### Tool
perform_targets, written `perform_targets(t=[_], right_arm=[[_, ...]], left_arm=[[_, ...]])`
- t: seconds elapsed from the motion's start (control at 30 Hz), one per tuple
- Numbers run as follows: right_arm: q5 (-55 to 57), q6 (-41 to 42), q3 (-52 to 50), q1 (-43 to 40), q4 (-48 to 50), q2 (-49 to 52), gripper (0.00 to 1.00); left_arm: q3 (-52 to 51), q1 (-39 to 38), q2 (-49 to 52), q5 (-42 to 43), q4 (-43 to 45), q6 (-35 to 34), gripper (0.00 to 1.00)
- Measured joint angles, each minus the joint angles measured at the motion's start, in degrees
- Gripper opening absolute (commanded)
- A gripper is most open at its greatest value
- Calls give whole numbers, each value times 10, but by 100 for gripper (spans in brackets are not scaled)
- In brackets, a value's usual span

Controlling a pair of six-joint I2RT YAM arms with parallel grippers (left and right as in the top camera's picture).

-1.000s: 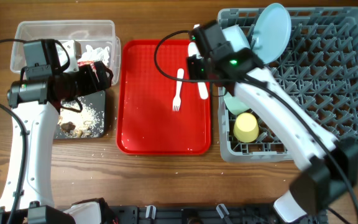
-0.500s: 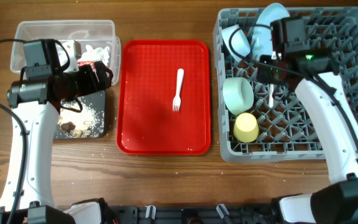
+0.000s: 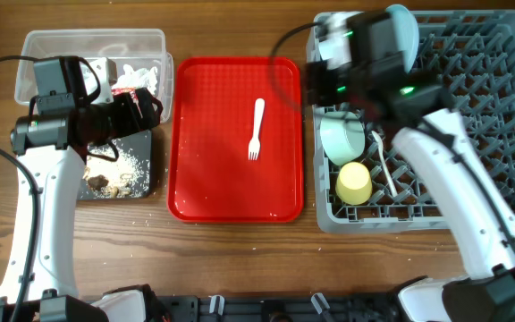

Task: Sort waste into correct bins and load items into the dishwasher rack
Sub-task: 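Return the right gripper to the tray and grasp the white fork, then carry the fork into the rack and release it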

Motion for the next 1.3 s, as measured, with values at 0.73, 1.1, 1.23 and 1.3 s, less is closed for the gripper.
perform_targets(t=[0.73, 1.1, 1.23, 1.3], right_arm=[[8, 53, 0, 95, 79, 328, 54], [36, 35, 10, 95, 70, 341, 4], [43, 34, 16, 95, 42, 340, 4], [45, 34, 20, 95, 19, 335, 4]], left_arm=[[0, 0, 0, 0, 0, 0, 100], [0, 0, 0, 0, 0, 0, 100], [0, 0, 0, 0, 0, 0, 100], [0, 0, 0, 0, 0, 0, 100]])
